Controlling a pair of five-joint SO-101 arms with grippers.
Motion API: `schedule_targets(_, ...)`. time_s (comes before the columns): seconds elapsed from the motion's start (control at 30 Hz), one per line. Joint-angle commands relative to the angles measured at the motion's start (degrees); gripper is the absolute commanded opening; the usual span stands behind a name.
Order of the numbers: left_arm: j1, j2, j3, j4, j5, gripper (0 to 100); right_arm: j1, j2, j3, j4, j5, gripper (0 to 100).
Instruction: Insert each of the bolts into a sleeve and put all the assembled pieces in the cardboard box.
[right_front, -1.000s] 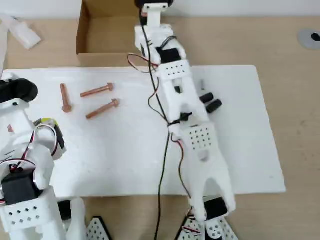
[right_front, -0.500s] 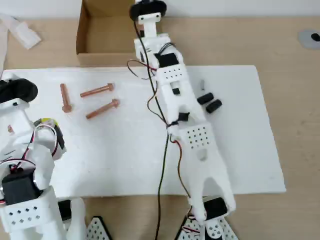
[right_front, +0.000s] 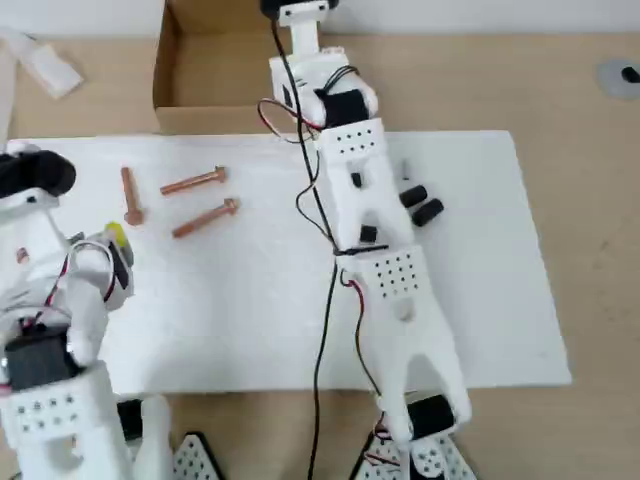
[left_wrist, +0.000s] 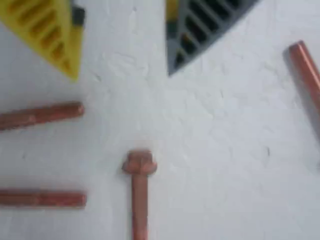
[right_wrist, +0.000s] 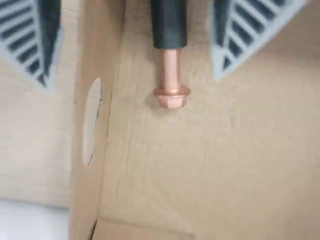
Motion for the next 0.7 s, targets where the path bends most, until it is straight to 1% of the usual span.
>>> schedule_targets(0.0, -4.4, 10.51, -4.75, 0.7, 4.13, 13, 0.75, -2.15, -6.46, 6.33, 0.18, 24.5)
schedule_targets(0.07, -9.85, 18.42, -8.44, 2.37, 8.35, 12, 0.75, -4.26, -6.2, 9.93, 0.26, 24.5)
schedule_targets(0.1, -12.48, 22.2, -10.29, 2.9, 8.97, 12, 0.75, -5.23, -6.11, 11.43, 0.18, 24.5)
schedule_targets(0.2, -19.08, 32.31, -16.0, 2.81, 8.97, 12, 0.75, -7.25, -6.11, 14.33, 0.18, 24.5)
schedule_targets(0.3, -23.12, 39.43, -22.15, 2.9, 9.05, 12, 0.75, -8.66, -6.11, 15.82, 0.18, 24.5)
schedule_targets(0.4, -24.44, 44.79, -26.37, 3.08, 9.32, 12, 0.75, -9.19, -6.02, 17.05, 0.26, 24.5)
schedule_targets(0.53, -24.18, 50.77, -27.52, 3.69, 9.32, 12, 0.75, -9.27, -6.02, 19.78, 0.18, 24.6)
schedule_targets(0.67, -24.0, 57.36, -27.87, 0.35, 9.58, 13, 0.75, -9.27, -6.11, 21.98, 0.18, 24.6)
